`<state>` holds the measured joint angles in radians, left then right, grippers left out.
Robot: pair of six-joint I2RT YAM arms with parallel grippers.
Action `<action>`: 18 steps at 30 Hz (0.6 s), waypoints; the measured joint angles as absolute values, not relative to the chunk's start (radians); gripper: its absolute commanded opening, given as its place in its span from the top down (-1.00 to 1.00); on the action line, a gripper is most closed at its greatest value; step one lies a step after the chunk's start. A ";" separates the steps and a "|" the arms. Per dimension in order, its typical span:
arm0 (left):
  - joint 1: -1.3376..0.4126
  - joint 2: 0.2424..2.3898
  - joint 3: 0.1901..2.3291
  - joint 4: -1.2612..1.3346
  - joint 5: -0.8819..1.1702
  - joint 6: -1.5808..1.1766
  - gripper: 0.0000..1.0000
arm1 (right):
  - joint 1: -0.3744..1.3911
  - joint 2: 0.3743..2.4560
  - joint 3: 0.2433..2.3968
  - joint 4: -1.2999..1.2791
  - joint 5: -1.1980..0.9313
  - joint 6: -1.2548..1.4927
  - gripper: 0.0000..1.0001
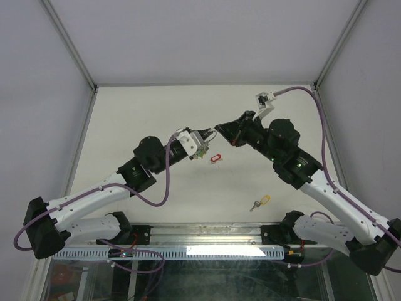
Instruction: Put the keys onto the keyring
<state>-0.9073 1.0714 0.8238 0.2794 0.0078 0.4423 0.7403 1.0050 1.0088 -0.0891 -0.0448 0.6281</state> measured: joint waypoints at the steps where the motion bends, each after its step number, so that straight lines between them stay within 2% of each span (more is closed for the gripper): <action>1: -0.915 1.071 0.824 0.297 0.025 0.439 1.00 | 0.741 0.976 1.001 -0.096 -0.035 0.624 1.00; 3: -0.920 1.071 0.825 0.326 0.045 0.435 1.00 | 0.740 0.947 1.001 -0.104 -0.031 0.618 0.75; 8: -0.879 1.056 0.818 0.263 -0.007 0.435 1.00 | 0.682 0.942 1.055 -0.102 0.018 0.597 0.68; 12: -0.871 1.056 0.813 0.241 -0.027 0.435 1.00 | 0.678 0.986 1.090 -0.070 -0.010 0.604 0.33; 18: -0.870 1.056 0.807 0.223 -0.031 0.435 1.00 | 0.678 1.076 1.105 -0.085 -0.072 0.617 0.26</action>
